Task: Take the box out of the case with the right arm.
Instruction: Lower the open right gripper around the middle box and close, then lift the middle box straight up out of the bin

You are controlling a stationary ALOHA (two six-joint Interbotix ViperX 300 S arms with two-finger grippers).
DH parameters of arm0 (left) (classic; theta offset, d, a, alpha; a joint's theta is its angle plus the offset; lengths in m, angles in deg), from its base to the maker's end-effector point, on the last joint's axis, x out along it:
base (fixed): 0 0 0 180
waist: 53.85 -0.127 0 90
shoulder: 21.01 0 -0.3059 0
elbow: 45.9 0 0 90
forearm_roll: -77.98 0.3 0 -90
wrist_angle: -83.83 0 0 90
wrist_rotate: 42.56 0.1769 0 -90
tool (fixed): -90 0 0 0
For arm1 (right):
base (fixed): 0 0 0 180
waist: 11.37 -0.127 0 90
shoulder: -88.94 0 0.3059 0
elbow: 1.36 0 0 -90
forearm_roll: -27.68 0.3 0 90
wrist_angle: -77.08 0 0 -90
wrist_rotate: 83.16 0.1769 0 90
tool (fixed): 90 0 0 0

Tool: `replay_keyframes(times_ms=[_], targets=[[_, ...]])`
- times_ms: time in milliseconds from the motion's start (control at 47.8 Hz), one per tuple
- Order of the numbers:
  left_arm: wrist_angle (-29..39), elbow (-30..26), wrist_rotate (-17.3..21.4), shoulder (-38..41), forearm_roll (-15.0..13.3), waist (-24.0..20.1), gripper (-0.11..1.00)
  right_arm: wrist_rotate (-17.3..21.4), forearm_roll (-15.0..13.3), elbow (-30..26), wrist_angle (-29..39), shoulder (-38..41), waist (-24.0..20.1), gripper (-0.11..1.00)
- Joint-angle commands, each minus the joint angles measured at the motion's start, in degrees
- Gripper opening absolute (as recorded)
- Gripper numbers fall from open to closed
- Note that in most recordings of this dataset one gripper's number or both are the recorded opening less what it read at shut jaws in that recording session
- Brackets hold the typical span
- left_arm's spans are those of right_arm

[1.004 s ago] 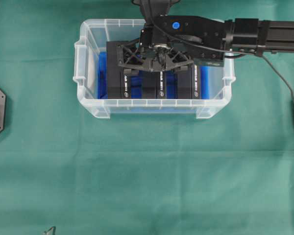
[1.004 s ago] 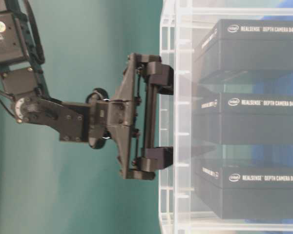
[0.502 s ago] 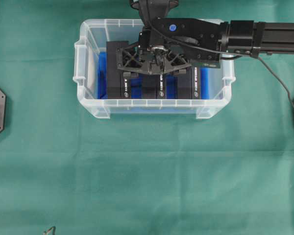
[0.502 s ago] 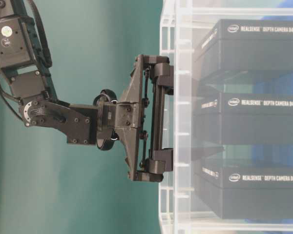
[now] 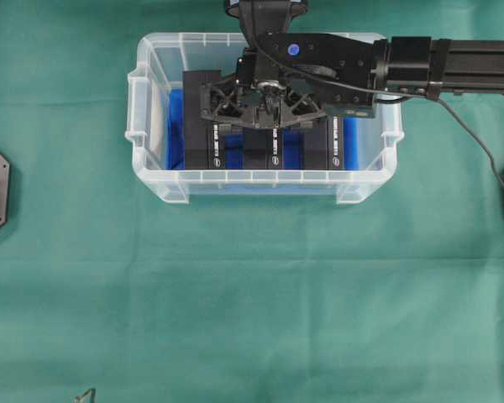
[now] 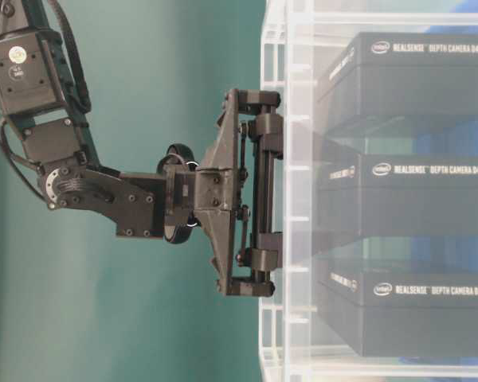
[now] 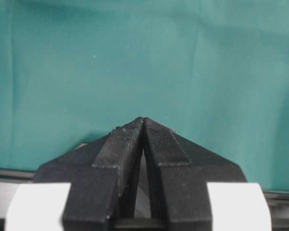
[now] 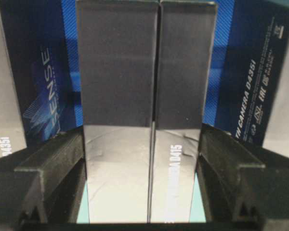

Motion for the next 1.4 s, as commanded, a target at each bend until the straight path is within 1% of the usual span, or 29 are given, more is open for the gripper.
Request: replay_keyframes(times_ms=[0, 418, 544, 669, 899, 1129, 1380], targets=[[-0.2, -1.2, 0.0, 0.2, 0.2, -0.1, 0.00, -0.1, -0.2, -0.6, 0.0, -1.0, 0.0, 0.65], [-0.2, -1.2, 0.0, 0.2, 0.2, -0.2, 0.00, -0.1, -0.1, -1.9, 0.7, -1.1, -0.1, 0.65], [-0.2, -1.2, 0.0, 0.2, 0.2, -0.2, 0.00, -0.1, 0.2, -3.5, 2.9, -1.8, -0.3, 0.65], [-0.2, -1.2, 0.0, 0.2, 0.2, -0.1, 0.00, -0.1, 0.1, -5.9, 7.1, -2.8, -0.3, 0.65], [-0.1, -1.2, 0.2, 0.2, 0.2, -0.2, 0.00, -0.1, -0.2, -13.4, 15.6, -3.5, -0.4, 0.65], [0.0, -1.2, 0.3, 0.1, 0.2, -0.1, 0.00, -0.2, -1.6, -21.7, 24.3, -3.5, -0.4, 0.65], [-0.1, -1.1, 0.3, -0.2, 0.2, -0.1, 0.00, -0.3, -2.7, -30.1, 30.8, -3.5, -0.4, 0.65]])
